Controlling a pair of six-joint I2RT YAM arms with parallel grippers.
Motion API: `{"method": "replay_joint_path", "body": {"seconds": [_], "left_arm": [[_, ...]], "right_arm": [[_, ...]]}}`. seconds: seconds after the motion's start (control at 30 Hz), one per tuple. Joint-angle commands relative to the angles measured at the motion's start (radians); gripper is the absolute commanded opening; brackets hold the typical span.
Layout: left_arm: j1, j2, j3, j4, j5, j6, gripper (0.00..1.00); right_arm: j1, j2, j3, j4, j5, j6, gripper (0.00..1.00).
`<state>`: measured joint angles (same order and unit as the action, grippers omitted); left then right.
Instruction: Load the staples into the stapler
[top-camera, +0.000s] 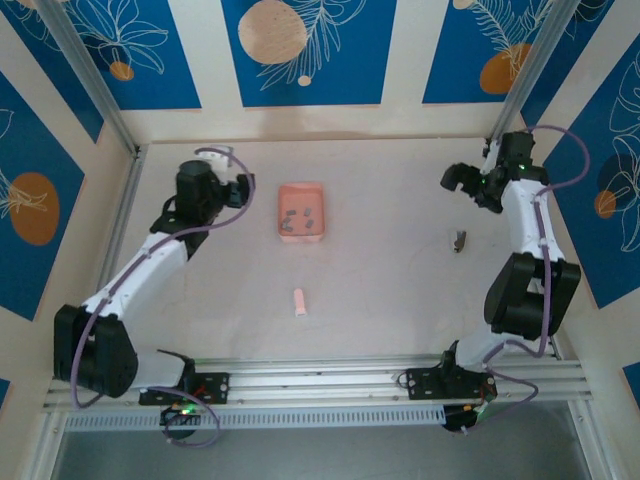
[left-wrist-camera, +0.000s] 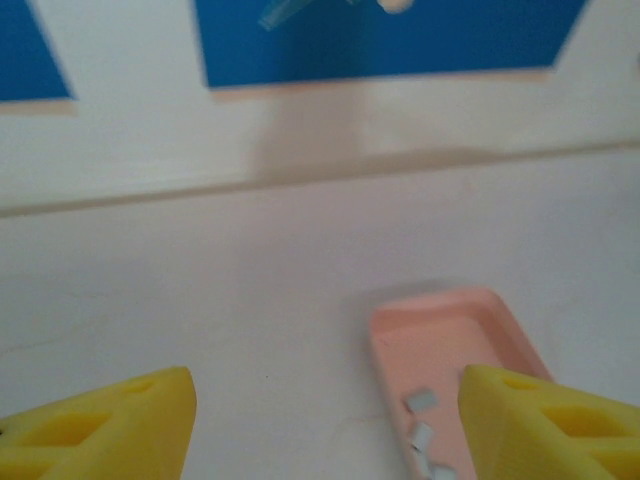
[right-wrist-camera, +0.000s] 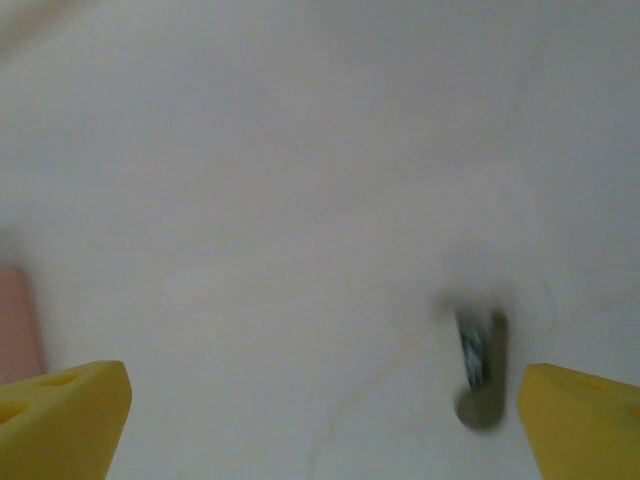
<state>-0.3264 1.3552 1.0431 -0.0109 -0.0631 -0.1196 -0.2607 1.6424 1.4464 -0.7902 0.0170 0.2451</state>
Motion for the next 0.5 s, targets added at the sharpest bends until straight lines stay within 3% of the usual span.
{"method": "replay_joint_path", "body": {"seconds": [0.0, 0.1, 0.33, 0.47], "left_arm": [[-0.065, 0.082, 0.039, -0.136, 0.019, 0.001, 0.69], [-0.113, 0.153, 0.074, -0.14, 0.046, 0.022, 0.66], [-0.156, 0.246, 0.123, -0.11, 0.065, 0.018, 0.66], [-0.17, 0.275, 0.137, -0.094, 0.065, 0.0, 0.66]], "right_arm": [[-0.015, 0.06, 0.014, -0.234, 0.055, -0.022, 0.97], [-0.007, 0.124, 0.024, -0.25, 0.09, -0.053, 0.85], [0.053, 0.244, 0.053, -0.233, 0.236, -0.137, 0.84], [0.051, 0.317, 0.102, -0.244, 0.333, -0.156, 0.78]]}}
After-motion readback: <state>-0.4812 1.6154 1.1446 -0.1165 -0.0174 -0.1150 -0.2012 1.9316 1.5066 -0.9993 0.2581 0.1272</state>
